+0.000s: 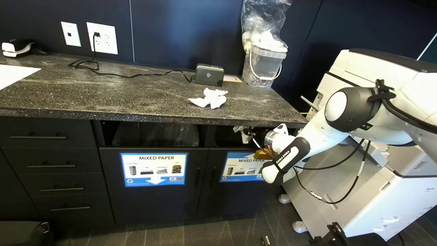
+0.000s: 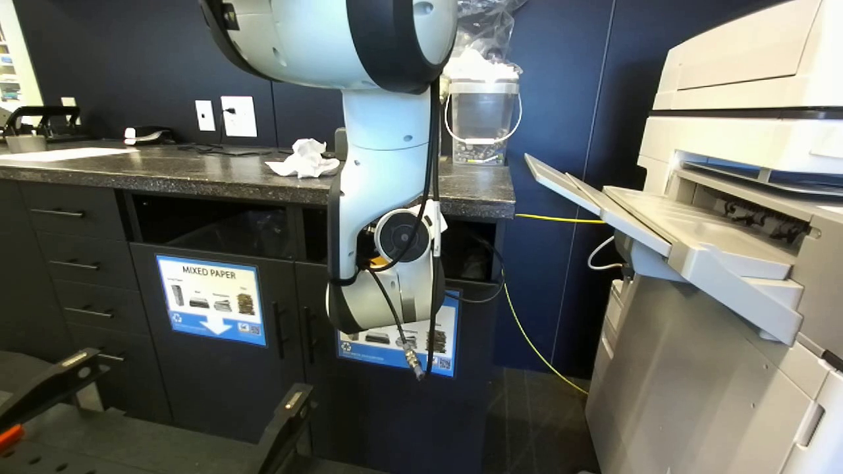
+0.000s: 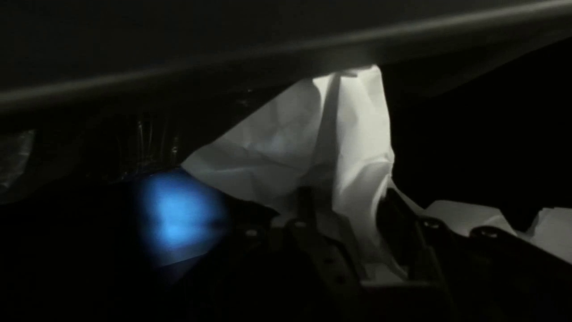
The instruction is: Put the right and left pieces of white paper in the right bin respectively
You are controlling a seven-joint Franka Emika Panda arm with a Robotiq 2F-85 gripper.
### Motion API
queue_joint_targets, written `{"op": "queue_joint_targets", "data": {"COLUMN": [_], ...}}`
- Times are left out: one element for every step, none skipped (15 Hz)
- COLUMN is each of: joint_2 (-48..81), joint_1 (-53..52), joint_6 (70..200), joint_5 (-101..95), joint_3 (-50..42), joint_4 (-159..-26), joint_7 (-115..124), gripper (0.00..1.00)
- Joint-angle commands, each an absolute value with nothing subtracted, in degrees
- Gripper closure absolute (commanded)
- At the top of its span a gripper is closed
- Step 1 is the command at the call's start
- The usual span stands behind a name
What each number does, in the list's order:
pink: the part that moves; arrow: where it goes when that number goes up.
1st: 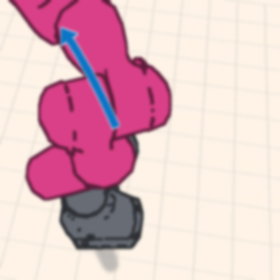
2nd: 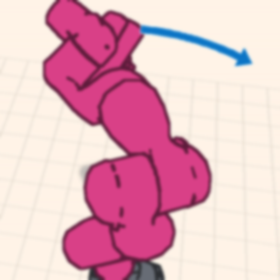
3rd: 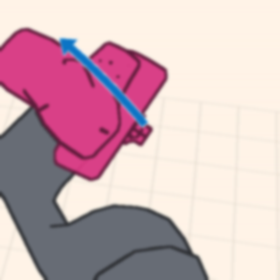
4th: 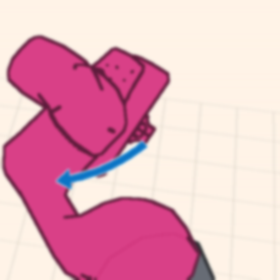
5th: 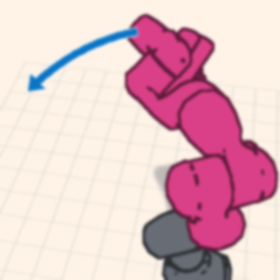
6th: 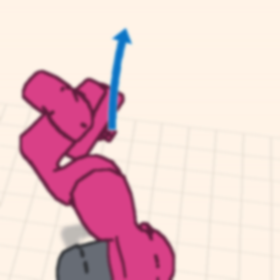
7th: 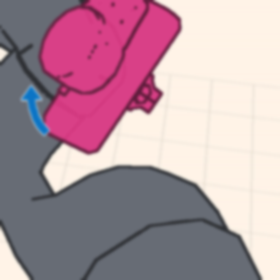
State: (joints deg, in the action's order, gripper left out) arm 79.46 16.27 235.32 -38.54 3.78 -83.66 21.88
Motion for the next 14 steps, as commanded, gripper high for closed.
{"op": "queue_joint_targets", "data": {"joint_2": [79.6, 79.24, 78.82, 78.59, 78.22, 77.79, 77.28, 76.56, 76.07, 75.53, 74.89, 74.31, 73.25, 72.24], "joint_1": [15.78, 15.55, 15.33, 15.2, 15.04, 14.68, 14.26, 13.8, 13.36, 12.86, 12.43, 11.96, 11.12, 10.26], "joint_6": [235.08, 234.86, 234.26, 233.59, 232.95, 231.83, 230.51, 229.23, 227.93, 226.81, 226.06, 225.9, 225.37, 225.21], "joint_5": [-39.22, -38.24, -36.99, -36.27, -35.47, -34.59, -33.37, -31.7, -29.89, -28.03, -26.48, -24.99, -22.65, -20.13], "joint_3": [3.26, 3.04, 2.79, 2.59, 2.29, 1.78, 1.23, 0.66, 0.29, -0.01, -0.22, -0.39, -0.79, -1.28], "joint_4": [-82.73, -83.67, -84.83, -85.52, -86.41, -87.35, -88.37, -89.84, -90.83, -91.93, -93.08, -93.93, -95.4, -97.05], "joint_7": [22.55, 21.76, 20.99, 20.46, 19.81, 18.78, 17.73, 16.36, 15.01, 13.68, 12.4, 11.05, 9.39, 7.58], "gripper": [0.26, 0.17, 0.11, 0.02, 0.0, 0.0, 0.0, 0.0, 0.0, 0.0, 0.0, 0.0, 0.0, 0.0]}}
